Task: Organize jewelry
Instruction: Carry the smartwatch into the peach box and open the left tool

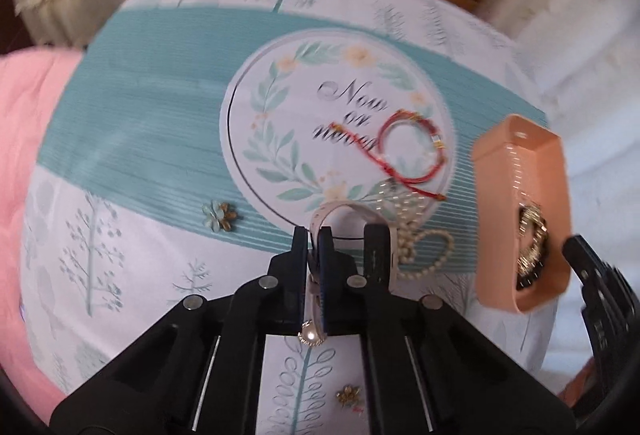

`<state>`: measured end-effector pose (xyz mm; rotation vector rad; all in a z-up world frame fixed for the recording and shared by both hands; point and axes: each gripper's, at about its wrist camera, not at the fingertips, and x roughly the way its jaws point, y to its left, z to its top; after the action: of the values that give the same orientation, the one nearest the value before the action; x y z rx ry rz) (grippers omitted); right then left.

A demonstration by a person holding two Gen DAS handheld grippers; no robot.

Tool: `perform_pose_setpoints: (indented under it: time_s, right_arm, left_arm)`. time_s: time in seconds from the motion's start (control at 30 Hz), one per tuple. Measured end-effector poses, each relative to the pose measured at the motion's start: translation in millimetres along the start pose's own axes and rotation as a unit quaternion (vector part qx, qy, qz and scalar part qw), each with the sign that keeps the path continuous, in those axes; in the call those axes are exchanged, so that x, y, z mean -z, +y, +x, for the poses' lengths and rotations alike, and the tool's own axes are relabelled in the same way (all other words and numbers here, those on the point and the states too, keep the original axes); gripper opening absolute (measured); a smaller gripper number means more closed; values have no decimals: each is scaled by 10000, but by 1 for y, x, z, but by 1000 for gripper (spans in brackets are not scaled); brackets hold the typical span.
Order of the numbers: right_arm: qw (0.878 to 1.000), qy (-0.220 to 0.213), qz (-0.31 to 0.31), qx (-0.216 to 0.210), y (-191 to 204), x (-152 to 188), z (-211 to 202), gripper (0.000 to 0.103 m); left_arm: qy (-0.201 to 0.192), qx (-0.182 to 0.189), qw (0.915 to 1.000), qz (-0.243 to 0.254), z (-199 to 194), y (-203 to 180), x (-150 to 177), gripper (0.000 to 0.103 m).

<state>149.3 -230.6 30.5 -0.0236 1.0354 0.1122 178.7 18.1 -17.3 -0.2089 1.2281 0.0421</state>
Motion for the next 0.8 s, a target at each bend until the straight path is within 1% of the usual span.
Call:
perform_pose_setpoints:
  time_s: [0.1,0.27,0.4,0.47,0.63,0.73,0.8]
  right_arm:
    - [10000,-57,31,-48,1,6,-9,9]
    - [9996,-177,92,-181,-1,15,-25,9]
    - [9990,-315,206,-251,-8,21,-39,9]
    - [9985,-376,287,-280,-13,23,-44,9]
    - [9970,-488,526,-304,-31,31,-54,9]
    - [9962,-512,640,-287,-40,38,-54,9]
    - [9957,-519,703,-296,-44,41,-52,9]
  left_arm:
    - [-188,182,9993,263,-24,-4,-1,3]
    - [-412,383,9970,534,-66,-9,-1,3]
    - [-562,563,9942,730,-90,-29,0,3]
    - [-605,712,9920,854,-99,-44,-1,3]
    - [-678,1048,9854,1159,-101,-92,-5,3]
    - [-726,1108,9820,1346,-89,-120,-8,3]
    - [-715,1039,9814,1449,-74,-140,-13,3]
